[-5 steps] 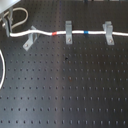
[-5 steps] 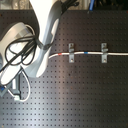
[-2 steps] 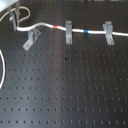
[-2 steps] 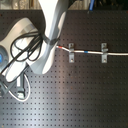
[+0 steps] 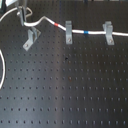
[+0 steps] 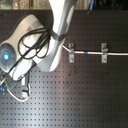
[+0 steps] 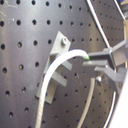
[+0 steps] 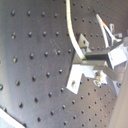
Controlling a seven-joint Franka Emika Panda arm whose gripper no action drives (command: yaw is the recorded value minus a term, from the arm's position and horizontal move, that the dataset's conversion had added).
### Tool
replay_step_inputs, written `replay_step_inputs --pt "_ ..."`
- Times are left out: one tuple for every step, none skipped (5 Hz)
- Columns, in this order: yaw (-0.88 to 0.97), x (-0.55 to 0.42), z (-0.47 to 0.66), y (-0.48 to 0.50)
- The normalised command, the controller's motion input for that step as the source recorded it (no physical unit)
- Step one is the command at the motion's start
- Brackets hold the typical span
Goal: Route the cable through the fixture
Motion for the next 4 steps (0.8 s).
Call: replay_step_inputs --pt "0.5 0.014 0.03 -0.334" --pt "0.55 -0.017 0.06 -0.294" --pt "0.45 -0.115 0.09 -0.294" --pt "0.41 -0.429 0.01 -0.205"
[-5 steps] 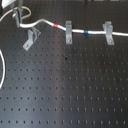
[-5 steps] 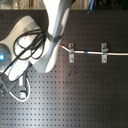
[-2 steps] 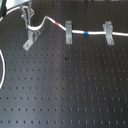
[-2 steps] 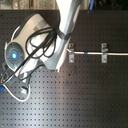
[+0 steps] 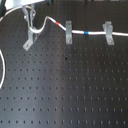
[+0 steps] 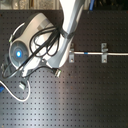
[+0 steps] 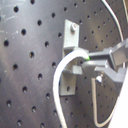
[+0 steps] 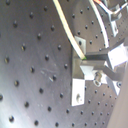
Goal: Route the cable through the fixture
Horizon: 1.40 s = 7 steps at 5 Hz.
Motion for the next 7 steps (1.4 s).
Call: replay_step_inputs --pt "0.35 -0.47 0.01 -0.196" --pt "0.19 -0.108 0.0 -0.234" --pt "0.39 0.193 0.08 -0.38" --pt "0.62 0.006 0.11 -0.2" --pt "0.61 -0.244 0.09 0.021" --pt "0.51 -0.31 0.03 0.13" --pt "0.0 -0.192 0.0 0.054"
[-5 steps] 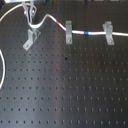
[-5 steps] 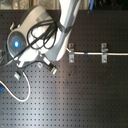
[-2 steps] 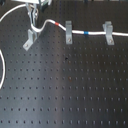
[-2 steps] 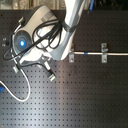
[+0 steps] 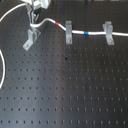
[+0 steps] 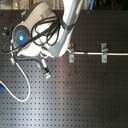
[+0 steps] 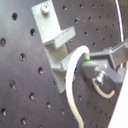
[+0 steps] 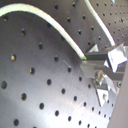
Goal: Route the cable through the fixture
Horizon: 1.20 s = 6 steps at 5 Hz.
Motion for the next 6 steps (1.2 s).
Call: replay_step_inputs --pt "-0.04 0.014 0.0 0.045" --pt "0.0 0.068 0.0 -0.021" --pt "0.0 0.055 0.03 0.12" --pt "0.0 0.115 0.08 0.154" --pt "0.0 0.227 0.08 0.043" --pt "0.0 0.231 0.19 -0.069"
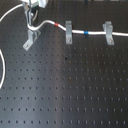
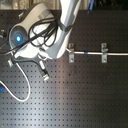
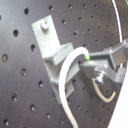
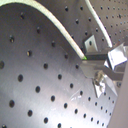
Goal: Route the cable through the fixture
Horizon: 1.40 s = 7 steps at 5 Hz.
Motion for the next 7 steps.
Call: replay_step_inputs --pt "0.04 0.001 0.28 0.003" --pt "0.07 -0.057 0.23 0.021" --pt "0.03 -0.003 0.21 0.003" --pt "-0.15 0.196 0.0 -0.319" --pt "-0.17 0.223 0.0 -0.237" --pt "-0.04 0.006 0.04 -0.002" --pt "0.0 -0.344 0.0 0.19"
